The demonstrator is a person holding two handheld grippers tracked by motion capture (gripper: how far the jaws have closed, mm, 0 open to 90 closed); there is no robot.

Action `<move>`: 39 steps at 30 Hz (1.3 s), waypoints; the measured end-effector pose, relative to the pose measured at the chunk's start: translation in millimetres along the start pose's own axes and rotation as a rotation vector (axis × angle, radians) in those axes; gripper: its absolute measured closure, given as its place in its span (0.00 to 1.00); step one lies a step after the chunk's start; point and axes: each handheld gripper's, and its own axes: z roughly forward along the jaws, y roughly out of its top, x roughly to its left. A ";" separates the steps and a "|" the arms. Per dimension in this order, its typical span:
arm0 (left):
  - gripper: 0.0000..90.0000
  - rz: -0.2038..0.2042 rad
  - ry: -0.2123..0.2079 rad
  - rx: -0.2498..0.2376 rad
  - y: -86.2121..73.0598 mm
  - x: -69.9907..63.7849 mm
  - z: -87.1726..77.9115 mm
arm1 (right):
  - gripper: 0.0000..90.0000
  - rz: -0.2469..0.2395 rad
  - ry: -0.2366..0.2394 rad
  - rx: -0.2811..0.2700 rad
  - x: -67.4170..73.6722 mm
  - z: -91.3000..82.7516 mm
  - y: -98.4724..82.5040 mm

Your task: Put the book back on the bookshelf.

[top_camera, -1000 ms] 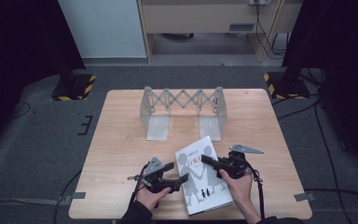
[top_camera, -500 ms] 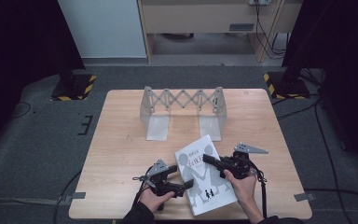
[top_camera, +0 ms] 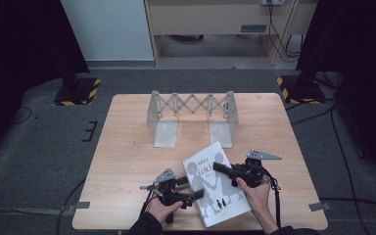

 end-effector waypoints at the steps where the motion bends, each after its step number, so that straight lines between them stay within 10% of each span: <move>1: 0.00 0.001 0.004 -0.001 -0.1 -0.4 0.0 | 0.92 0.005 0.001 0.001 -0.4 -0.1 -0.1; 14: 0.00 0.089 0.013 -0.045 6.7 -4.9 1.4 | 0.93 -0.002 0.039 -0.065 3.6 -7.4 3.6; 22: 0.00 0.032 -0.098 -0.009 -0.3 -4.1 10.5 | 0.93 -0.010 0.073 -0.057 2.6 -5.0 2.8; 30: 0.00 0.015 -0.061 0.015 0.4 -4.7 12.7 | 0.88 -0.018 0.007 -0.036 -6.4 -3.1 1.0; 39: 0.00 -0.054 -0.022 0.063 0.2 0.1 17.3 | 0.66 -0.142 -0.135 0.049 -15.5 -0.1 -5.6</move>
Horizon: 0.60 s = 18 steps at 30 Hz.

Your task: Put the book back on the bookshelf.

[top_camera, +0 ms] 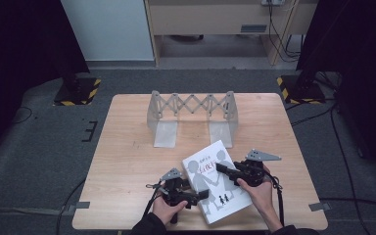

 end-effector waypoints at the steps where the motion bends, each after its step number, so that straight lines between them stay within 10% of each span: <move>1: 0.00 -0.011 0.006 0.009 0.1 0.8 0.5 | 0.64 -0.010 -0.015 0.014 -0.8 0.3 -0.7; 18: 0.03 -0.006 0.067 0.036 0.8 -3.1 4.6 | 0.40 -0.023 -0.132 0.155 -17.4 1.7 -19.2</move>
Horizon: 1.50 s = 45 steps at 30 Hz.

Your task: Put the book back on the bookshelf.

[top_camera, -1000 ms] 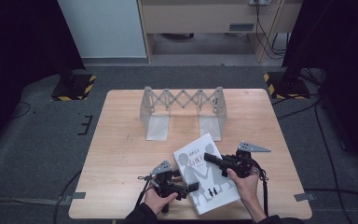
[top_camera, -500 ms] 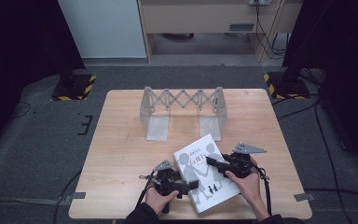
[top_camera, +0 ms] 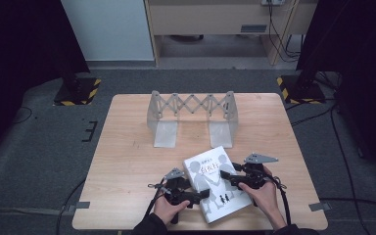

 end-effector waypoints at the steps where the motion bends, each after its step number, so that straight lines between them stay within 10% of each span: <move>1: 0.03 -0.006 0.000 -0.004 -0.1 0.0 0.2 | 0.38 0.002 -0.004 0.015 -0.7 0.8 -1.3; 34: 0.07 -0.056 0.004 -0.040 0.1 3.1 0.5 | 0.32 0.160 0.106 0.037 -15.8 9.4 -13.0; 45: 0.13 -0.068 0.007 -0.049 -0.3 3.9 -1.4 | 0.35 0.119 0.092 0.048 -8.8 8.2 -9.0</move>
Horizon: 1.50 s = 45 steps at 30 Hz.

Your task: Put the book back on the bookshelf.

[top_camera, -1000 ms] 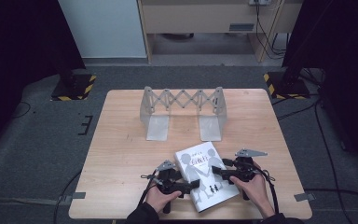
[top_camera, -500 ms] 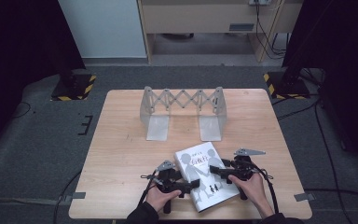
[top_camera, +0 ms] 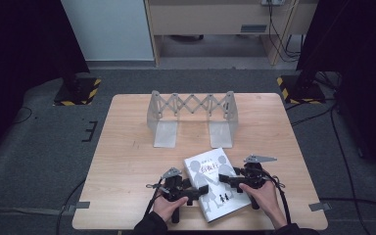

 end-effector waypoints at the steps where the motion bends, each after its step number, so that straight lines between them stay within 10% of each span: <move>1: 0.13 0.007 0.000 -0.001 0.5 -0.5 -0.5 | 0.36 -0.002 0.000 -0.005 0.2 -0.6 0.1; 13: 0.27 0.064 0.026 -0.115 13.5 -6.7 -16.7 | 0.49 0.012 0.013 -0.146 4.8 -11.6 5.4; 45: 0.44 0.200 -0.015 -0.225 37.3 -17.5 -40.4 | 0.58 -0.072 0.077 -0.312 13.6 -28.3 13.6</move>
